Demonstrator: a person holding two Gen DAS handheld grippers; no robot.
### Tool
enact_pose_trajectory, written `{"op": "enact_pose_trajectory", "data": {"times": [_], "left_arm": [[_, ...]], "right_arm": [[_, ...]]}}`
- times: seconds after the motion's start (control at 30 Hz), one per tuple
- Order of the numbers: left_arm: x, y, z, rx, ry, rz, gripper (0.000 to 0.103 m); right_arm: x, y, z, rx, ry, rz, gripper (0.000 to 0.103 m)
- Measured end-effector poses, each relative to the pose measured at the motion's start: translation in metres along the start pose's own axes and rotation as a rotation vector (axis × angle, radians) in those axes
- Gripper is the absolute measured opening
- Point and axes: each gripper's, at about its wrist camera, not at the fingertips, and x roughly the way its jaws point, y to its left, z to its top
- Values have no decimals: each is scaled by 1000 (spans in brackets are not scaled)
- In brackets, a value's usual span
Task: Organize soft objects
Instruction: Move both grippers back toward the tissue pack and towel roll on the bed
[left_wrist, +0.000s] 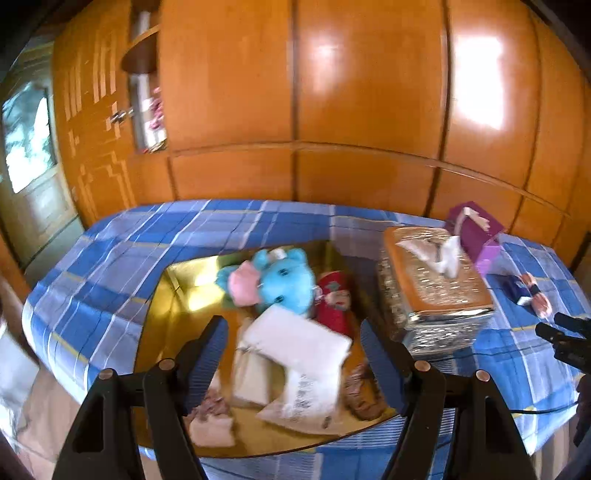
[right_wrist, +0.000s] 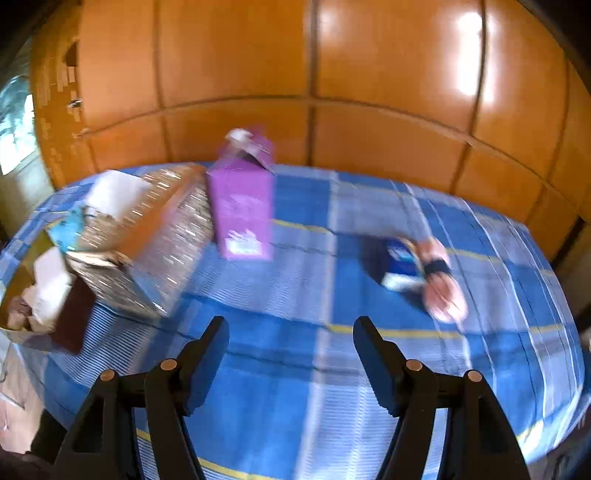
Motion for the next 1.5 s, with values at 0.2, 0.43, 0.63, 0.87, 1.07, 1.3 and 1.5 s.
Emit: {"op": "enact_pose_trajectory", "data": {"times": [0.2,0.43,0.63,0.87,1.07,1.3,1.5], "left_arm": [[-10,-55,19,154,-41,-125,74],[-7,-129,33,299,-28,-306,74],[11,-199,33,402,43,-430,74],[40,-261,20,453,158,-503,74],[52,-298,6,513,176,-482,74],[52,-323,3,574,148,-473,74],[53,-340,1,608,147,-482,74]], "right_arm": [[8,-53,-32,98,100,-104,71],[17,-98,-68,169,223,-220,71],[22,-127,-91,292,241,-217,74],[24,-129,-98,307,196,-208,86],[26,-129,-99,303,180,-203,92],[30,-129,-98,295,170,-201,96],[31,-130,-98,289,164,-196,98]]}}
